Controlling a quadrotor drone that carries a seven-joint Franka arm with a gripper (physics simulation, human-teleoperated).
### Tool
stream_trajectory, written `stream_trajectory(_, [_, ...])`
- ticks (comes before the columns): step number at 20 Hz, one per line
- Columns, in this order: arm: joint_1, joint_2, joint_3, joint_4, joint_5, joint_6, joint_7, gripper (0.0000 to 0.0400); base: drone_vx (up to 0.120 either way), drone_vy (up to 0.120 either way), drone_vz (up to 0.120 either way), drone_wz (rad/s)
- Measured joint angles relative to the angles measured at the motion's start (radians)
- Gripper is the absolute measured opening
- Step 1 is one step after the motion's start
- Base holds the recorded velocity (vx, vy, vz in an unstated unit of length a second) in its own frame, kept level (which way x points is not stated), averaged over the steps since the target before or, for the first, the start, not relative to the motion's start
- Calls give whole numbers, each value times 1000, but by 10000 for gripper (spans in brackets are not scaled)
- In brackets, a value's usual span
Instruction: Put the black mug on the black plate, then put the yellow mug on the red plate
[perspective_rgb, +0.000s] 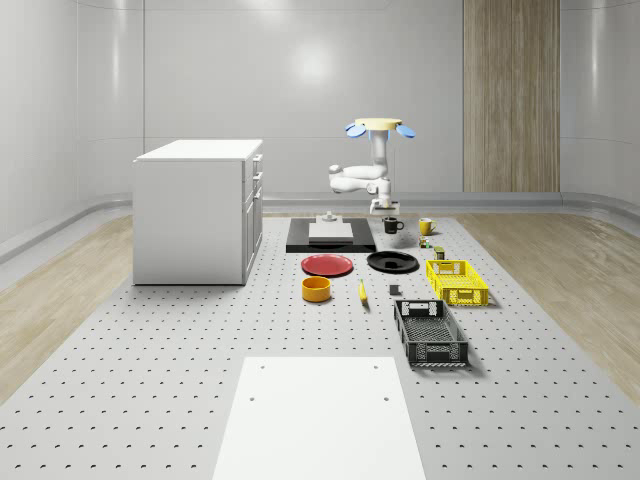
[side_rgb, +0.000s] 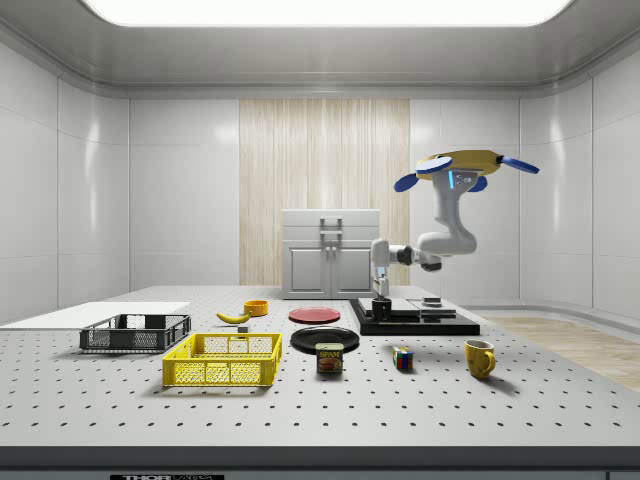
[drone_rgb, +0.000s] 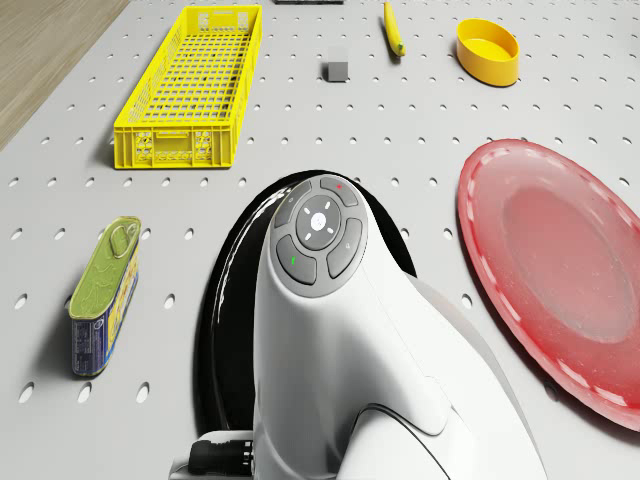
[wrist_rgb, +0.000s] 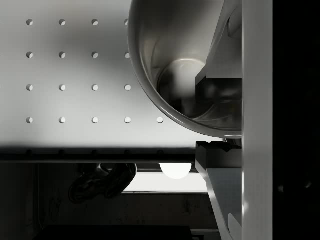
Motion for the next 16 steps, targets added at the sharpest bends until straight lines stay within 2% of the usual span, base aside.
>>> stream_trajectory(3, [-2, -7, 1, 0, 3, 6, 1, 110, 120, -13, 0, 0])
stream_trajectory(6, [-3, -13, 2, 1, 6, 12, 3, 110, 120, -107, 0, 0])
stream_trajectory(11, [-6, -23, 4, 1, 10, 22, 5, 110, 120, 0, 0, 0])
stream_trajectory(16, [-8, -33, 5, 2, 14, 31, 7, 110, 120, 0, -112, 0])
